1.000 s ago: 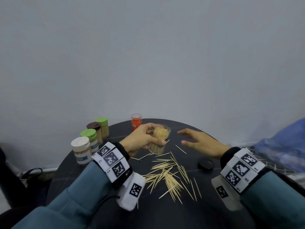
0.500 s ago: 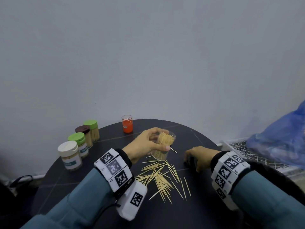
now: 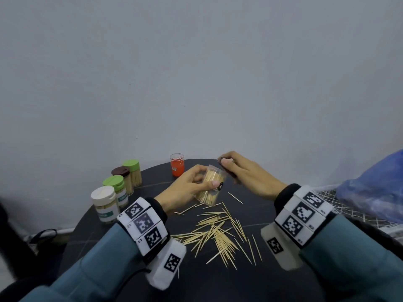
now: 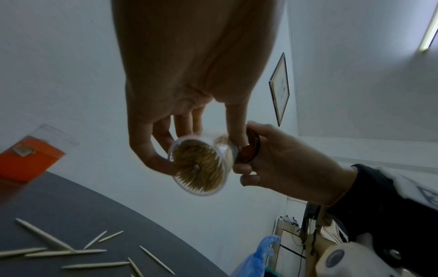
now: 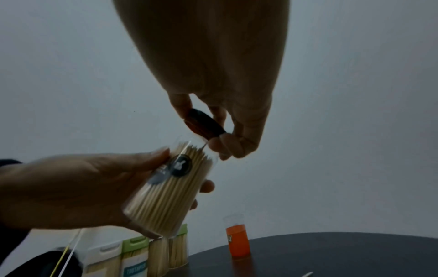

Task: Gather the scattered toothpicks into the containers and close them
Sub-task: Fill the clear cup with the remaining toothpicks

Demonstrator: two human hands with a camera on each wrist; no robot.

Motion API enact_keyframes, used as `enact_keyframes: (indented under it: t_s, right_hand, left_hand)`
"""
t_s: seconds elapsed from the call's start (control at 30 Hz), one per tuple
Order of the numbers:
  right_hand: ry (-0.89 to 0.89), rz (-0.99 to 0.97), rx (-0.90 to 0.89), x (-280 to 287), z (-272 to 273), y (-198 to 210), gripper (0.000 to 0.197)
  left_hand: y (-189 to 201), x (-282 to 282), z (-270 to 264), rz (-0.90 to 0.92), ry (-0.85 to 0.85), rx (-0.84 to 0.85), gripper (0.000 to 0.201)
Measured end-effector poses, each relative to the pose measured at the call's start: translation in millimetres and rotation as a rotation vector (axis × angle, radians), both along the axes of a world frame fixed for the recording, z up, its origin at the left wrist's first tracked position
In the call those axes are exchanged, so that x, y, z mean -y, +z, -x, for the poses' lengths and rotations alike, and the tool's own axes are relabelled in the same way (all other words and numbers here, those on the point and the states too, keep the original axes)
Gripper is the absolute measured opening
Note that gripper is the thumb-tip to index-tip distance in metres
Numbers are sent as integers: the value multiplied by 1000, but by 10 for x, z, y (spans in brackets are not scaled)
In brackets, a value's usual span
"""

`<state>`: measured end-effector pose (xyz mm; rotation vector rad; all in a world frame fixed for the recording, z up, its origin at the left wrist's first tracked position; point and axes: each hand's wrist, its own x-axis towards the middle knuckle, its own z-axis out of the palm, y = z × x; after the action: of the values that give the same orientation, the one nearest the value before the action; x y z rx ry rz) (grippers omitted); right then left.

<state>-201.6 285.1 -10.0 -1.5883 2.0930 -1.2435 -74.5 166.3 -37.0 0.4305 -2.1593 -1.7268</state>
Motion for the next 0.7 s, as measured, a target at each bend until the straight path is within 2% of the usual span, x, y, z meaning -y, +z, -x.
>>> enact_keyframes:
  t_s: [0.27, 0.53, 0.6, 0.7]
  right_hand:
    - [-7, 1, -127, 168, -159, 31, 33]
    - [-18, -108, -180, 268, -187, -30, 37]
    - [-39, -134, -181, 299, -193, -54, 37]
    - [-80, -177, -218, 307, -217, -90, 40]
  left_hand:
    - [44, 25, -71, 24, -18, -31, 35]
    - [22, 70, -91, 59, 23, -30, 37]
    - [10, 64, -76, 110, 48, -15, 33]
    - [-18, 31, -50, 281, 114, 5, 38]
